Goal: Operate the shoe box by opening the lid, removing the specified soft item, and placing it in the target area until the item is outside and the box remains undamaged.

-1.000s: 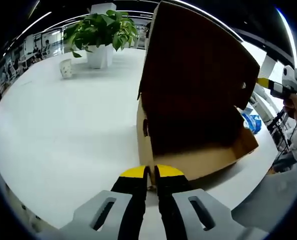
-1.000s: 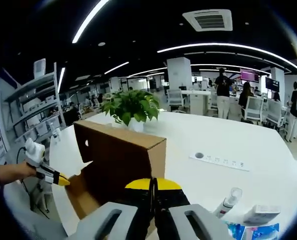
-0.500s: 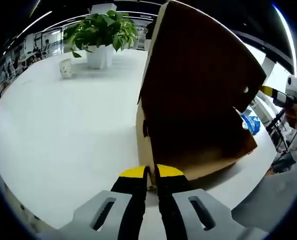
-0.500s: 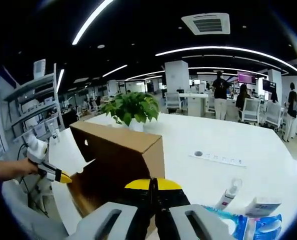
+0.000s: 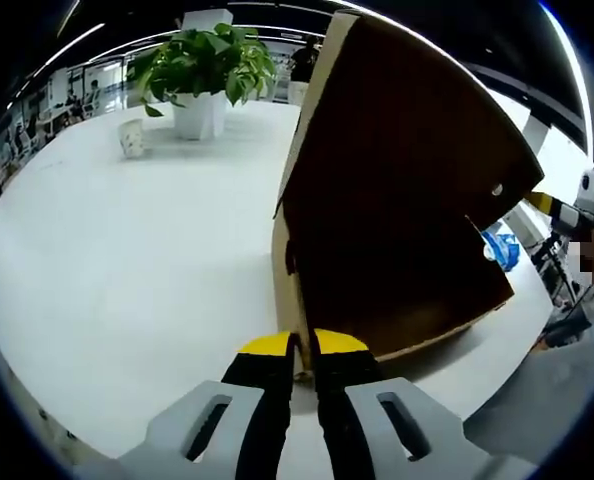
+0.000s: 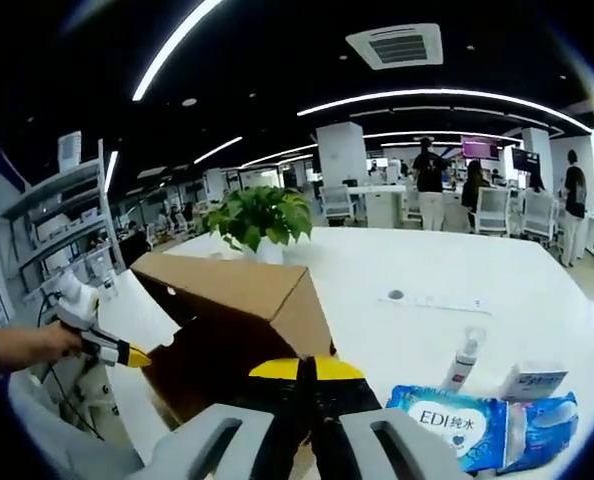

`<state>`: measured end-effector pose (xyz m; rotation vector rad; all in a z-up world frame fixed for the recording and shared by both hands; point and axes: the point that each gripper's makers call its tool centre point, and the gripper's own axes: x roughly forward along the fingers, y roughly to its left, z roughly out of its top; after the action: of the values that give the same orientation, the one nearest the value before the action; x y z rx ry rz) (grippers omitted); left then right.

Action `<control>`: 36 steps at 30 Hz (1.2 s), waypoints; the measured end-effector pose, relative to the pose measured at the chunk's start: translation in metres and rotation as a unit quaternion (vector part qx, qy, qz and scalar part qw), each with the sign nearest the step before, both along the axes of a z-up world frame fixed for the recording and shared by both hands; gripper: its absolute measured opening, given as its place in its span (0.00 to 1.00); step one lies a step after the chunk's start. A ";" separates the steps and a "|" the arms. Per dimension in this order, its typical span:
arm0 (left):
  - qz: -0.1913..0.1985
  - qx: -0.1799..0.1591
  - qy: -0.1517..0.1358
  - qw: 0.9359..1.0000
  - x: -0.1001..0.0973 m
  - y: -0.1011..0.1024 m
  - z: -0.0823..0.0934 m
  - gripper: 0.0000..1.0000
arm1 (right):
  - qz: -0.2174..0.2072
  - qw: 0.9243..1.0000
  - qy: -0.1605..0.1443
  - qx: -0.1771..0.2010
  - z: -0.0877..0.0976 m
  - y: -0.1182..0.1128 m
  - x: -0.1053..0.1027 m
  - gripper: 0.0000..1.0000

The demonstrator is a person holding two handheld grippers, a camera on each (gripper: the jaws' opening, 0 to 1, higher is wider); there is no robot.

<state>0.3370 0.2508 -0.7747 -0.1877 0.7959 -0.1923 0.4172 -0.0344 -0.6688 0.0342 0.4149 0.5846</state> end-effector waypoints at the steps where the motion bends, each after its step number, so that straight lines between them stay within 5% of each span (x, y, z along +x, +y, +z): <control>1: 0.000 -0.001 0.000 1.000 0.000 0.000 0.000 0.05 | -0.002 1.000 0.000 0.002 -0.001 0.000 -0.001 0.00; 21: -0.033 0.019 -0.016 0.999 0.003 -0.001 0.004 0.07 | -0.015 1.000 0.009 0.014 -0.012 0.000 -0.020 0.00; 36: -0.037 0.028 -0.084 0.995 0.019 0.003 0.052 0.14 | -0.011 1.000 0.012 0.013 -0.017 -0.001 -0.028 0.00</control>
<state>0.3559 0.2539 -0.7227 -0.0874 0.6394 -0.2511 0.3896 -0.0350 -0.6860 0.0697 0.4293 0.5687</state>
